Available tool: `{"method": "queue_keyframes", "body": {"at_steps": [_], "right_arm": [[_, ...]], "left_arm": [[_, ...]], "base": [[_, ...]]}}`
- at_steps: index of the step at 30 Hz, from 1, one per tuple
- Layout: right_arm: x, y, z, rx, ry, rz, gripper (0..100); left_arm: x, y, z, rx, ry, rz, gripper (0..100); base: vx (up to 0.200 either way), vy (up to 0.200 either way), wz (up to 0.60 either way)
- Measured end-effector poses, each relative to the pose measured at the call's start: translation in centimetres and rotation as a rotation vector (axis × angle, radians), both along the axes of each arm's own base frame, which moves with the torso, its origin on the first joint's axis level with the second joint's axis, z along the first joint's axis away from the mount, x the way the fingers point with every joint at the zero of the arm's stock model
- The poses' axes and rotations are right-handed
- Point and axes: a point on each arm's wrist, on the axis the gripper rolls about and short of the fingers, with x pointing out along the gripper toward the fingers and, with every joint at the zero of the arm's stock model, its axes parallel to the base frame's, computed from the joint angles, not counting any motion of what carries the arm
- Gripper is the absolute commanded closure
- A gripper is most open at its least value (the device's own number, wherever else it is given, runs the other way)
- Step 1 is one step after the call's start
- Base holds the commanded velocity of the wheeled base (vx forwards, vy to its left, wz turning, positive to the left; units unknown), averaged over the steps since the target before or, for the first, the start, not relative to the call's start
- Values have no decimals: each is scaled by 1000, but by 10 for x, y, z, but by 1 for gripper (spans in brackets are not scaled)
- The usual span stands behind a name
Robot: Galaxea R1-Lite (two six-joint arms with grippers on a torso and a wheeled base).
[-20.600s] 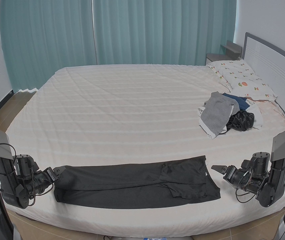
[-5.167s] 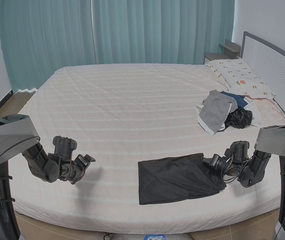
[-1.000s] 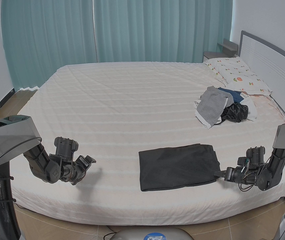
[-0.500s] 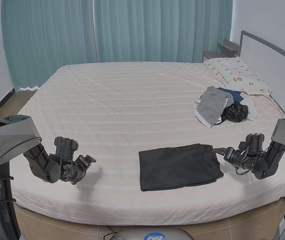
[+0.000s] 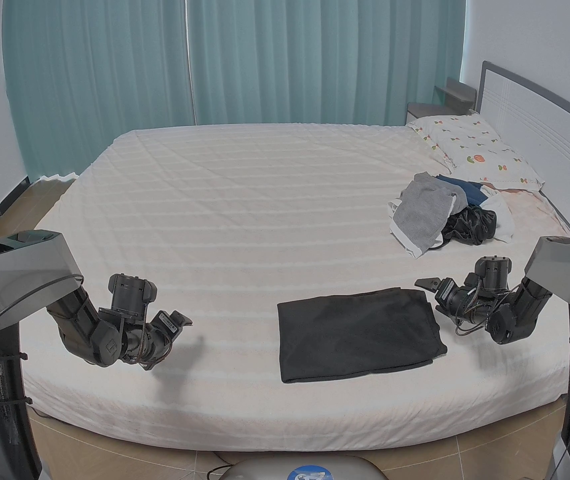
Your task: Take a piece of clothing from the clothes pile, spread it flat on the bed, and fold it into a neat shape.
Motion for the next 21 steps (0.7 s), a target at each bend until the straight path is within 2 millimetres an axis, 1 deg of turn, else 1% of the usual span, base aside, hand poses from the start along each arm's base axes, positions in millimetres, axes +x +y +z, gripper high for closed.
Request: {"method": "queue_keyframes", "body": {"at_steps": [4, 5, 12, 21], "right_arm": [[7, 0, -8, 2, 15, -10, 0], [8, 0, -9, 2, 15, -10, 100], [13, 1, -16, 4, 15, -12, 100], [14, 1, -20, -15, 19, -48, 100]], "left_arm": [[0, 0, 0, 11, -1, 8, 0], [0, 0, -1, 14, 0, 9, 0], [0, -3, -3, 24, 1, 11, 0], [0, -3, -4, 25, 2, 11, 0]], "base": [[0, 0, 0], [0, 0, 0], [0, 0, 0], [0, 0, 0]]}}
